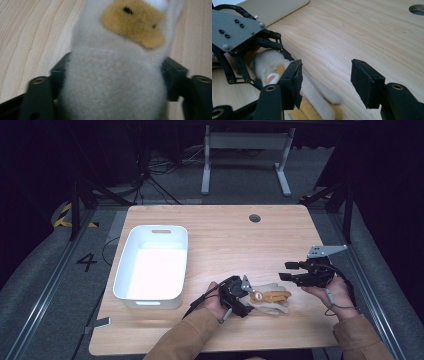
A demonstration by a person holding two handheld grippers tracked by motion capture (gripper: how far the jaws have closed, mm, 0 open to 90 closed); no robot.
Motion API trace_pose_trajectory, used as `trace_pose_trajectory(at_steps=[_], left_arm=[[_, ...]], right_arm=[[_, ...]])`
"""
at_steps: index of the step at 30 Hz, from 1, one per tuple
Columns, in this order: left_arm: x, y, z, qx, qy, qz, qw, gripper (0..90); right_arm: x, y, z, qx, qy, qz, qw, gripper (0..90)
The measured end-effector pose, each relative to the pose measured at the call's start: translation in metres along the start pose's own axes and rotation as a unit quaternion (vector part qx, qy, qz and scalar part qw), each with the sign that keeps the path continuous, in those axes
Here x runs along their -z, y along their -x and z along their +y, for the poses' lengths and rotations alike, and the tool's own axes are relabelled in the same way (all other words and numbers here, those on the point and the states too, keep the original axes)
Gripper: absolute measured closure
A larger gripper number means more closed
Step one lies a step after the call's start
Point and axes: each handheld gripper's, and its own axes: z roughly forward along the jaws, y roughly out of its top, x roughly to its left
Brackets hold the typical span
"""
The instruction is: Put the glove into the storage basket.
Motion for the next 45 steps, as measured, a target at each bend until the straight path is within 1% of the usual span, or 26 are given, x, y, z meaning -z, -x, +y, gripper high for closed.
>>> trace_pose_trajectory(at_steps=[2, 4, 6, 9, 13, 16, 17, 19, 21, 23, 30, 31, 32, 34, 41, 43, 45], left_arm=[[0.002, 0.0, 0.001, -0.001, -0.003, 0.0, 1.0, 41.1], [0.003, 0.002, 0.002, -0.002, -0.01, -0.002, 0.9999, 49.4], [0.004, 0.003, 0.002, -0.003, -0.009, 0.0, 1.0, 57.0], [0.005, 0.004, 0.002, 0.001, -0.012, 0.003, 0.9999, 62.2], [0.005, 0.005, 0.002, 0.005, -0.007, 0.007, 0.9999, 67.0], [0.005, 0.005, 0.001, 0.008, -0.007, 0.006, 0.9999, 68.8], [0.005, 0.005, 0.001, 0.013, -0.006, 0.004, 0.9999, 69.2], [0.006, 0.004, 0.001, 0.016, -0.007, 0.004, 0.9998, 69.4], [0.008, 0.003, 0.002, 0.018, -0.004, -0.005, 0.9998, 69.5], [0.01, 0.003, 0.003, 0.019, -0.002, -0.005, 0.9998, 69.6], [0.03, 0.0, 0.008, 0.04, 0.014, -0.026, 0.9988, 69.6], [0.034, 0.0, 0.008, 0.044, 0.014, -0.027, 0.9985, 69.6], [0.036, -0.001, 0.009, 0.044, 0.015, -0.027, 0.9986, 69.6], [0.041, -0.002, 0.009, 0.051, 0.024, -0.035, 0.9978, 69.5], [0.057, -0.004, 0.012, 0.065, 0.039, -0.033, 0.9966, 69.5], [0.06, -0.005, 0.012, 0.067, 0.038, -0.031, 0.9965, 69.5], [0.062, -0.006, 0.012, 0.075, 0.037, -0.029, 0.9961, 69.5]], right_arm=[[0.0, 0.0, 0.0, -0.002, 0.002, 0.002, 1.0, 42.6], [0.0, 0.0, 0.0, -0.002, 0.002, 0.003, 1.0, 42.6], [0.0, 0.0, 0.0, -0.002, 0.003, 0.003, 1.0, 42.6], [0.001, 0.0, 0.0, 0.0, 0.004, 0.003, 1.0, 42.6], [0.001, 0.0, 0.0, -0.001, 0.004, 0.003, 1.0, 42.6], [0.001, 0.0, 0.0, -0.001, 0.005, 0.003, 1.0, 42.7], [0.001, 0.0, 0.0, -0.002, 0.005, 0.003, 1.0, 42.7], [0.001, 0.001, 0.0, -0.002, 0.006, 0.002, 1.0, 42.9], [0.002, 0.002, 0.0, -0.002, 0.006, 0.001, 1.0, 42.9], [0.003, 0.002, 0.0, -0.003, 0.009, 0.002, 1.0, 42.9], [0.006, 0.005, 0.0, -0.007, 0.015, 0.0, 0.9999, 43.0], [0.006, 0.005, 0.0, -0.008, 0.016, -0.001, 0.9998, 43.1], [0.007, 0.006, -0.001, -0.009, 0.017, -0.003, 0.9998, 43.1], [0.007, 0.007, -0.001, -0.01, 0.016, -0.003, 0.9998, 43.3], [0.007, 0.007, -0.001, -0.011, 0.017, -0.005, 0.9998, 43.3], [0.008, 0.008, -0.001, -0.012, 0.019, -0.004, 0.9997, 43.7], [0.008, 0.007, -0.001, -0.009, 0.018, -0.005, 0.9998, 44.2]])
